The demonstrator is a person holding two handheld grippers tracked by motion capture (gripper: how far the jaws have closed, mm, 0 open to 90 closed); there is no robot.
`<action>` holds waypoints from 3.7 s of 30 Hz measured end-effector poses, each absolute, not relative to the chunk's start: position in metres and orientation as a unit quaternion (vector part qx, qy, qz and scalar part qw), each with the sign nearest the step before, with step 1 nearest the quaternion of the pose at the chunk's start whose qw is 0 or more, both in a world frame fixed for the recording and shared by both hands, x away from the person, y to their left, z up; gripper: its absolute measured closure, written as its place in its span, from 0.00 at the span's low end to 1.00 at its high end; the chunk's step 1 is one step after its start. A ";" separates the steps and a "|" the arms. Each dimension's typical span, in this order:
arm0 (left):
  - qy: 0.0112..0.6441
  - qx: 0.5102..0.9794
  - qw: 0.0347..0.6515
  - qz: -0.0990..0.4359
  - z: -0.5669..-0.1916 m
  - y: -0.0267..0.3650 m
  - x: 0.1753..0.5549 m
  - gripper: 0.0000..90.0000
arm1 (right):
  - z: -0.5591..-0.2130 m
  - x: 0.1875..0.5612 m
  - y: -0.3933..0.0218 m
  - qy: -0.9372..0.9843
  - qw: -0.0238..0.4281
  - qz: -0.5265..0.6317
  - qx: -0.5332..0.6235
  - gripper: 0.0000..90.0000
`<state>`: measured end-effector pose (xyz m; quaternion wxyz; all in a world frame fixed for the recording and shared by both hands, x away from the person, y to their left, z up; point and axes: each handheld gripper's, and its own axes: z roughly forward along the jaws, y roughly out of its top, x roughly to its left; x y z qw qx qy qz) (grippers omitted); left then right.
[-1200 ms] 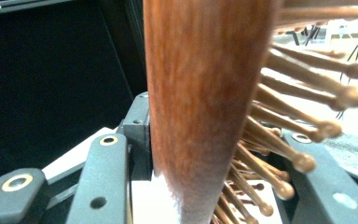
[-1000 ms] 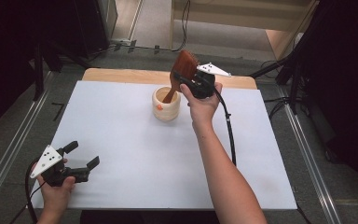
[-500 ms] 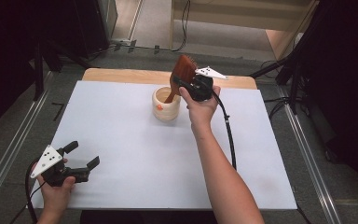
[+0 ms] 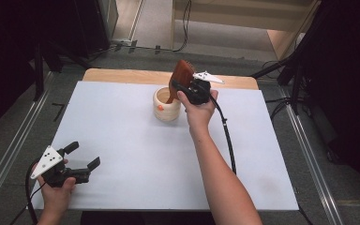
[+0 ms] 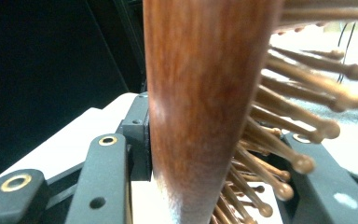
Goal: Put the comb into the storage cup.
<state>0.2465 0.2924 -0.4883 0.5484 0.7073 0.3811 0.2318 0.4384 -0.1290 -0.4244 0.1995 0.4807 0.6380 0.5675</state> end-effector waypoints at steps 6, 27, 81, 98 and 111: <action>0.381 0.707 0.549 0.232 -0.488 0.292 0.247 0.00 | -0.429 0.439 -0.127 0.638 0.198 0.563 0.487 0.57; 0.381 0.707 0.550 0.231 -0.489 0.293 0.247 0.00 | -0.441 0.444 -0.126 0.604 0.163 0.583 0.519 0.53; 0.378 0.709 0.548 0.232 -0.489 0.291 0.247 0.00 | -0.414 0.420 -0.158 0.647 0.201 0.550 0.489 0.00; 0.376 0.712 0.545 0.234 -0.488 0.291 0.247 0.00 | -0.412 0.395 -0.181 0.646 0.214 0.560 0.473 0.00; 0.377 0.709 0.549 0.232 -0.489 0.291 0.246 0.00 | -0.422 0.371 -0.196 0.659 0.227 0.546 0.465 0.00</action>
